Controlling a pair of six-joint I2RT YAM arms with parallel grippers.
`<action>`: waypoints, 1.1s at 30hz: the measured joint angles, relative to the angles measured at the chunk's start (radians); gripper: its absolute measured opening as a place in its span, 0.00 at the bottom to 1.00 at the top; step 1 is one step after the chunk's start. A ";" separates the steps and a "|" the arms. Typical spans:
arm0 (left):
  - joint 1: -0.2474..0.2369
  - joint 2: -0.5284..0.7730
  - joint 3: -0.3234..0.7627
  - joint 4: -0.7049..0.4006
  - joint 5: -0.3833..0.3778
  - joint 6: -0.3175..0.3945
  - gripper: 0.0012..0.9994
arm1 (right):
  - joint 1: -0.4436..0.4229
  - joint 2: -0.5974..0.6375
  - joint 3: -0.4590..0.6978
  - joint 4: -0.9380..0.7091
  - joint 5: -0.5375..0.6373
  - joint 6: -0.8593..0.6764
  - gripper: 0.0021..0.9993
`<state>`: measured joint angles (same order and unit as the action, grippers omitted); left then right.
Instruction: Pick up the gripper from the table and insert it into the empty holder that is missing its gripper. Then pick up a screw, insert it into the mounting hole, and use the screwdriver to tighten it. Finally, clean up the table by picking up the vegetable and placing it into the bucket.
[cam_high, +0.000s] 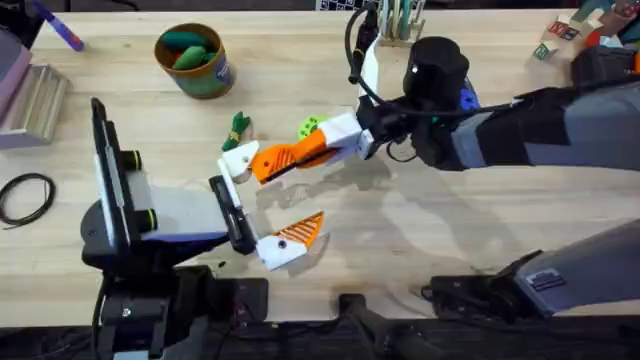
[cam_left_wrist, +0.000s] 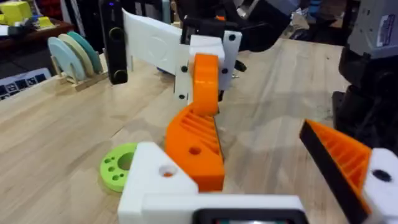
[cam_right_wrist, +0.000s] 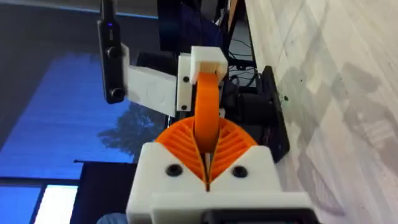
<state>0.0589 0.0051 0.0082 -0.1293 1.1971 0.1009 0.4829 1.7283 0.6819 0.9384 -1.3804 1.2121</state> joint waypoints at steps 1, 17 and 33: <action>0.001 0.000 0.000 0.001 -0.005 0.000 0.99 | 0.003 0.000 0.000 0.000 0.007 0.000 0.01; 0.004 0.000 0.000 0.002 -0.017 -0.014 0.99 | 0.012 0.000 -0.030 0.041 0.064 0.001 0.01; 0.002 0.000 0.001 -0.002 0.009 -0.023 0.99 | 0.039 0.000 -0.031 0.054 0.109 0.192 0.01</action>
<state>0.0605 0.0055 0.0090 -0.1316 1.2057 0.0776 0.5215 1.7279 0.6514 0.9928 -1.2716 1.4037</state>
